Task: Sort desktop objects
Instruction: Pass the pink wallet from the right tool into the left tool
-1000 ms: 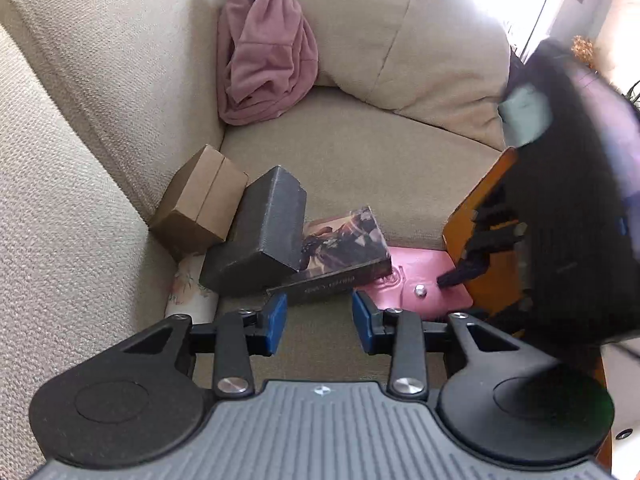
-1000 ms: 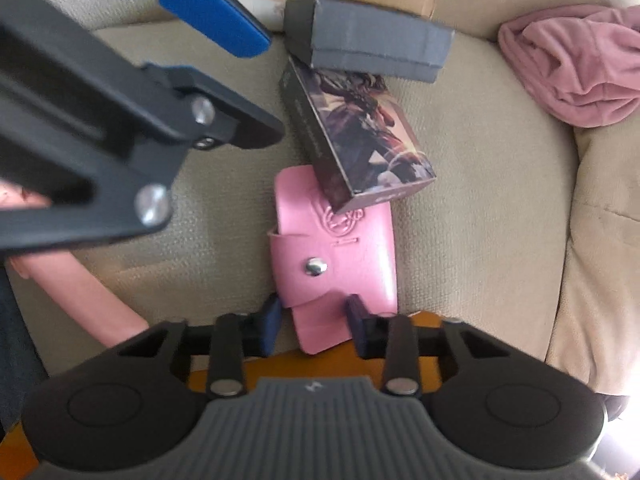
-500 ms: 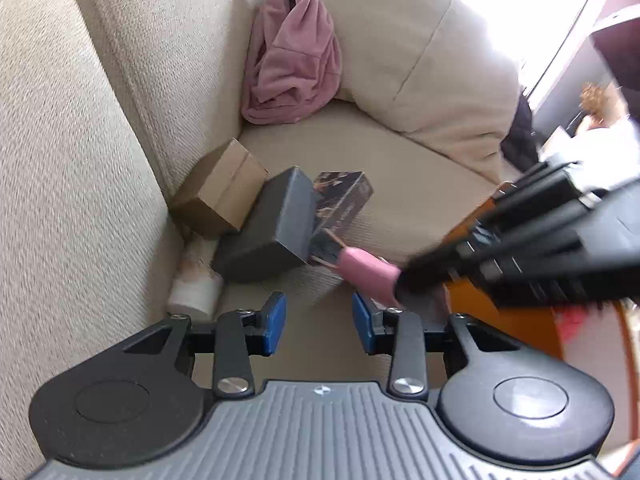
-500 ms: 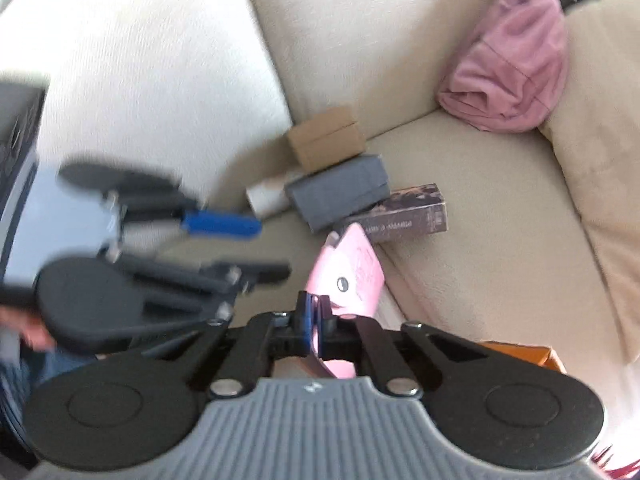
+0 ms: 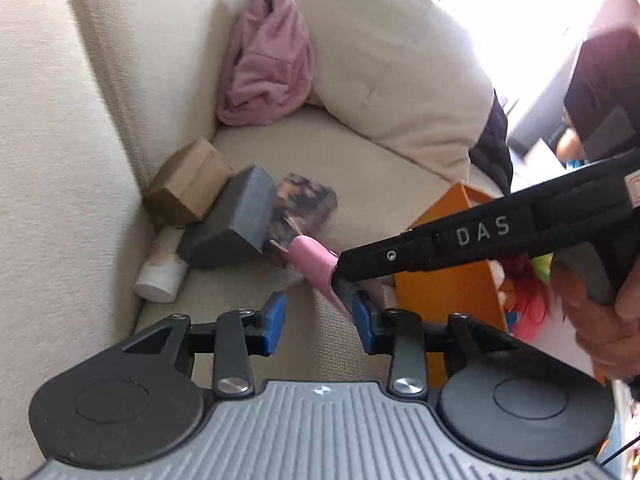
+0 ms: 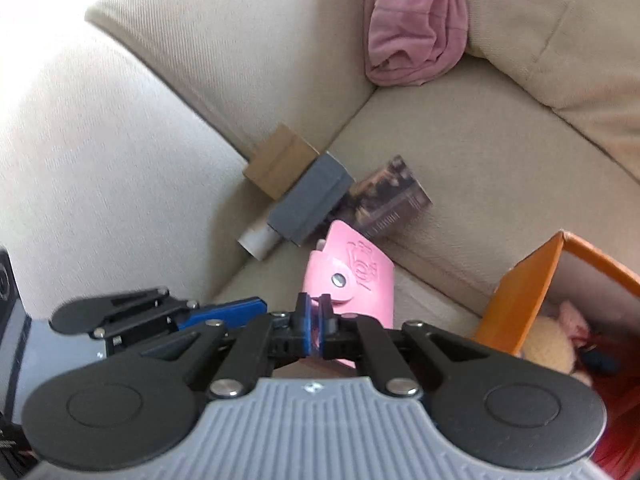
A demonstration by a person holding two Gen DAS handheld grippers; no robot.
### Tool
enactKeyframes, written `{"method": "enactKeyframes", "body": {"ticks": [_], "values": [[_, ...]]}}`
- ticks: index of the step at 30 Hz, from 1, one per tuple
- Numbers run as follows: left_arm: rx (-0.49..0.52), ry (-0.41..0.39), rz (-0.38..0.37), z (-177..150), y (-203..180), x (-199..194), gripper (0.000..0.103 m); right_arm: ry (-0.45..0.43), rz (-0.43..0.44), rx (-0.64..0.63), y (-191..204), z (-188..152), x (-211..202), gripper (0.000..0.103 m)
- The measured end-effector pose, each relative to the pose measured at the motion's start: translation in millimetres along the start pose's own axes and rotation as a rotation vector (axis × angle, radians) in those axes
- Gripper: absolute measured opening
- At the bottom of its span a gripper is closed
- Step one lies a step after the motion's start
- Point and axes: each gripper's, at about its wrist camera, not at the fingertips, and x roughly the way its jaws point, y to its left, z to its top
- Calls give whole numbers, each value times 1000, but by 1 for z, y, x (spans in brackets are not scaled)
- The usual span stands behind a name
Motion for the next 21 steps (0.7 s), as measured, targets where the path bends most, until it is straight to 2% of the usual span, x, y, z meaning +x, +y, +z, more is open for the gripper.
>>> {"method": "enactKeyframes", "body": {"ticks": [1, 4, 9, 11, 12, 13, 15, 18, 19, 20, 21], "values": [[-14, -4, -13, -1, 2, -6, 49, -13, 13, 16, 1, 0, -2, 2], [-50, -6, -55, -3, 6, -18, 50, -28, 81, 80, 2, 1, -3, 0], [-22, -16, 42, -5, 2, -22, 53, -19, 164, 147, 10, 0, 5, 1], [-13, -1, 66, -6, 1, -19, 43, -11, 188, 181, 8, -4, 3, 1], [3, 9, 95, -7, 0, -14, 35, -4, 204, 208, 5, -5, 5, 1], [18, 19, 127, -8, -1, -10, 33, 1, 216, 229, 3, -5, 7, 1], [8, 27, 131, -9, -1, -5, 23, 10, 211, 222, 2, -5, 10, 2], [22, 32, 139, -7, -1, -7, 18, 21, 218, 181, 1, -1, 11, 5], [29, 35, 148, -6, 0, -9, 18, 19, 210, 181, -1, 2, 10, 11], [24, 44, 150, -3, 3, -12, 18, 14, 166, 168, -4, 6, 7, 14], [17, 55, 148, 0, 6, -15, 18, 4, 127, 150, -7, 11, 7, 22]]}}
